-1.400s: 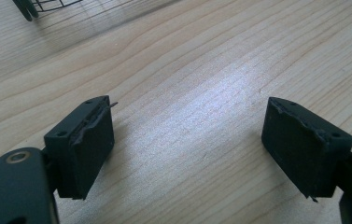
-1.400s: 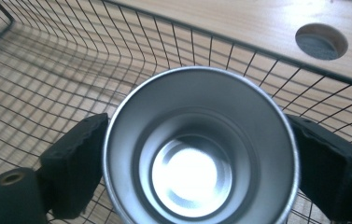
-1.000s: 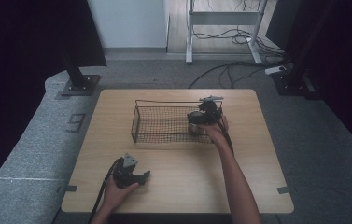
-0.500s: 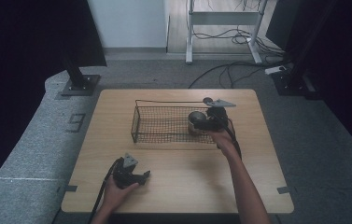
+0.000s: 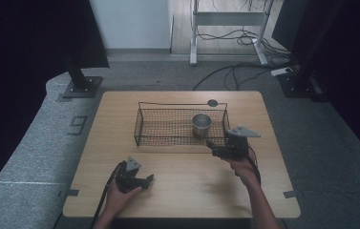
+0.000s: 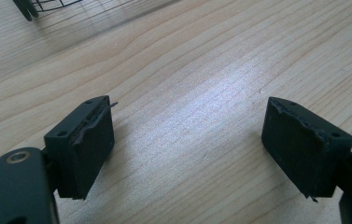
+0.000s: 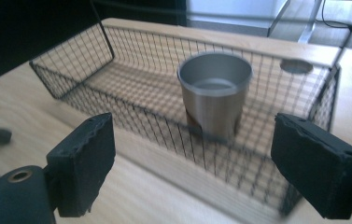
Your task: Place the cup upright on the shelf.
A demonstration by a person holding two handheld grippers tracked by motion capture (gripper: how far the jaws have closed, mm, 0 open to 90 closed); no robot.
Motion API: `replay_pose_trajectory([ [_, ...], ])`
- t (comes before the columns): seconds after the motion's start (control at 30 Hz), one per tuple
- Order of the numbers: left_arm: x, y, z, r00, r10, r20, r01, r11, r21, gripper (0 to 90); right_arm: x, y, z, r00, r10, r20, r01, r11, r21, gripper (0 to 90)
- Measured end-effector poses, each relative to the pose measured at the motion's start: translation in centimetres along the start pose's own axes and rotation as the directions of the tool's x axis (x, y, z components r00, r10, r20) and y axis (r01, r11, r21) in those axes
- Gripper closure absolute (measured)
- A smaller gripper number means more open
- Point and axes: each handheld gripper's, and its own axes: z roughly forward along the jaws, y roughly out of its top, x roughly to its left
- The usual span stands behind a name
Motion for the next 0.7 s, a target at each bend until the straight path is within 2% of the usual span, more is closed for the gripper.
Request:
replay_pose_trajectory([
  [0.33,0.0,0.0,0.0,1.0000,-0.001,-0.001,0.001,1.0000,-0.001,17.0,-1.6,-4.4,-2.9,0.9993,0.027,0.027,-0.027,0.9995,0.013,14.8],
  [0.57,0.0,0.0,0.0,1.0000,-0.001,-0.001,0.001,1.0000,-0.001,17.1,-2.6,-6.4,-2.8,0.9977,0.046,0.049,-0.048,0.9974,0.054,15.5],
  [0.7,0.0,0.0,0.0,1.0000,-0.001,-0.002,0.001,1.0000,-0.001,17.1,-2.8,-6.8,-2.5,0.9973,0.050,0.055,-0.053,0.9963,0.067,15.5],
])
